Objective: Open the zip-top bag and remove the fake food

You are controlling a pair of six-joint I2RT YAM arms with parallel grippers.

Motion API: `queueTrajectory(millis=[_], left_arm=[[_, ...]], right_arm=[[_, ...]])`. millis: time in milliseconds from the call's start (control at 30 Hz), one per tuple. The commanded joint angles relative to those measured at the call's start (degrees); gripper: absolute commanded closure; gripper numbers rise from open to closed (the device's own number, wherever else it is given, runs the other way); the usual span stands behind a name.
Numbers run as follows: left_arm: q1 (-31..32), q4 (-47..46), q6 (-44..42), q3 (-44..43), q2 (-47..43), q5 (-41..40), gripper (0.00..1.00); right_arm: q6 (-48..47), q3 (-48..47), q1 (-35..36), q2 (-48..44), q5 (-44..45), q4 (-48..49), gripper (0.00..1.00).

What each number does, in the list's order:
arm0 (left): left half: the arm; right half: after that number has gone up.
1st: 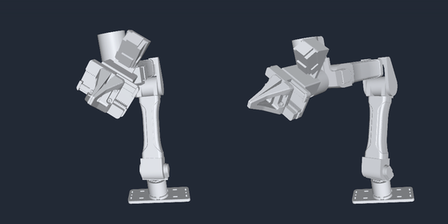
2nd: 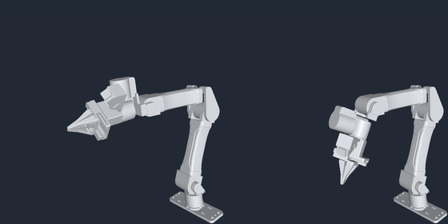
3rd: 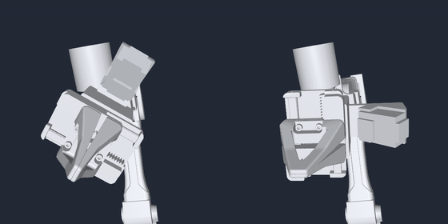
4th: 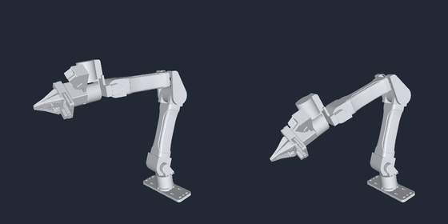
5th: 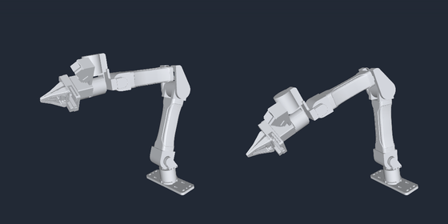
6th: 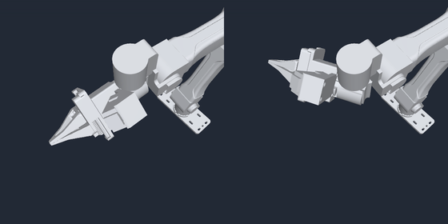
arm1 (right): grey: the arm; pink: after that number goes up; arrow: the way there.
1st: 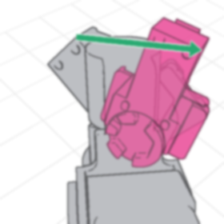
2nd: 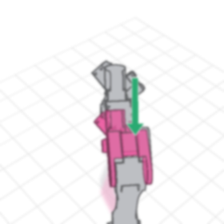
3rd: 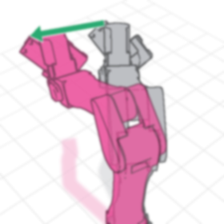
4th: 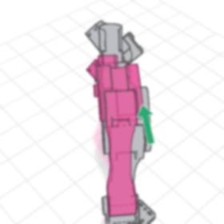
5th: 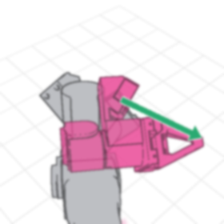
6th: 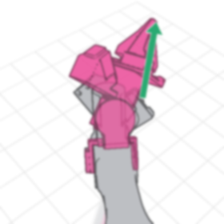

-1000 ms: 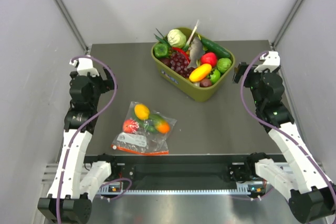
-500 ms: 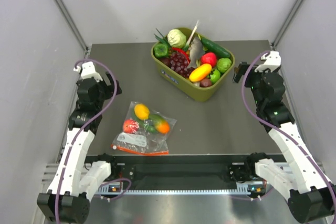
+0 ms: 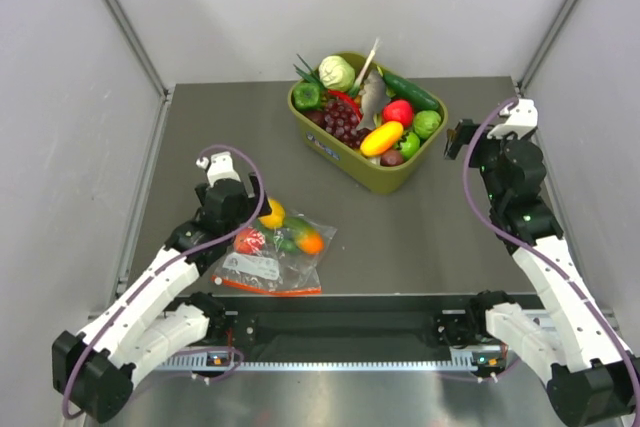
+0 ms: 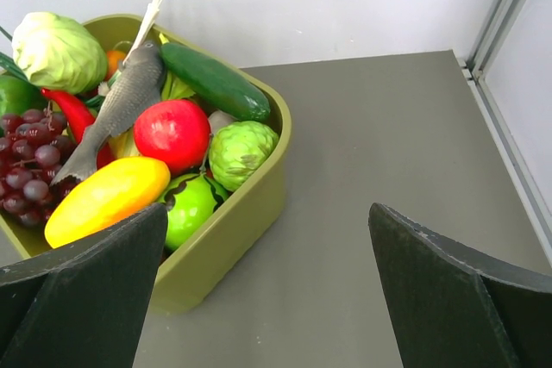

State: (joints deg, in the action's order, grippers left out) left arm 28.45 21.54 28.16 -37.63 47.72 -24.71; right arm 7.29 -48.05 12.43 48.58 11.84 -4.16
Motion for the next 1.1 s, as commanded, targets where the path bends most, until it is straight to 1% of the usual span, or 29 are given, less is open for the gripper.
queueTrajectory(millis=[0, 167, 267, 300, 400, 433, 533, 633, 667, 733, 767, 833, 967, 1000, 1067], left_arm=[[0.6, 0.2, 2.8, 1.8, 1.2, -3.9, 0.02], [2.4, -0.5, 3.2, 2.8, 6.8, -3.2, 0.06], [3.1, -1.1, 3.0, 3.2, 8.7, -2.3, 0.1], [3.1, -1.2, 2.7, 3.2, 9.0, -1.8, 0.17], [3.2, -1.9, 1.9, 3.3, 10.1, 0.6, 0.27], [3.1, -2.0, 1.9, 3.3, 10.5, 1.1, 0.37], [3.2, -2.5, 1.5, 3.4, 11.5, 2.9, 0.5], [3.2, -2.5, 0.8, 3.3, 12.7, 3.9, 0.53], [3.1, -2.6, 0.8, 3.3, 12.9, 4.1, 0.57], [3.1, -2.6, 0.5, 3.2, 14.0, 5.4, 0.59], [3.2, -2.6, 0.5, 3.1, 14.4, 5.8, 0.64], [3.2, -2.7, 0.7, 2.8, 16.0, 7.0, 0.68], [3.1, -3.7, 0.3, 2.6, 17.8, 8.9, 0.87], [3.2, -4.0, 0.2, 2.6, 18.2, 9.1, 1.0], [3.2, -5.3, 0.0, 2.6, 17.9, 9.6, 1.0]], right_arm=[[0.5, 0.2, -1.2, -1.8, -0.6, 1.4, 0.0], [0.7, 0.0, -1.4, -1.3, -1.1, 1.4, 0.0], [0.8, 0.0, -1.4, -1.3, -1.1, 1.4, 0.0], [0.8, 0.1, -1.4, -1.4, -1.2, 1.3, 0.0], [0.7, 0.2, -1.4, -1.3, -1.2, 1.3, 0.0], [0.8, 0.2, -1.6, -1.2, -1.1, 1.3, 0.0], [0.8, 0.2, -1.7, -0.9, -1.2, 1.3, 0.01], [0.6, 0.2, -1.8, -0.7, -1.3, 1.4, 0.0], [0.6, 0.2, -1.8, -0.6, -1.4, 1.3, 0.0], [0.4, 0.2, -1.9, -0.5, -1.4, 1.3, 0.0], [0.5, 0.2, -2.0, -0.3, -1.4, 1.3, 0.0], [0.5, 0.2, -2.0, -0.2, -1.6, 1.3, 0.0], [0.4, 0.2, -2.1, -0.1, -1.7, 1.3, 0.0], [0.4, 0.2, -2.2, -0.1, -1.7, 1.2, 0.0], [0.4, 0.2, -2.3, -0.1, -1.6, 1.3, 0.0]])
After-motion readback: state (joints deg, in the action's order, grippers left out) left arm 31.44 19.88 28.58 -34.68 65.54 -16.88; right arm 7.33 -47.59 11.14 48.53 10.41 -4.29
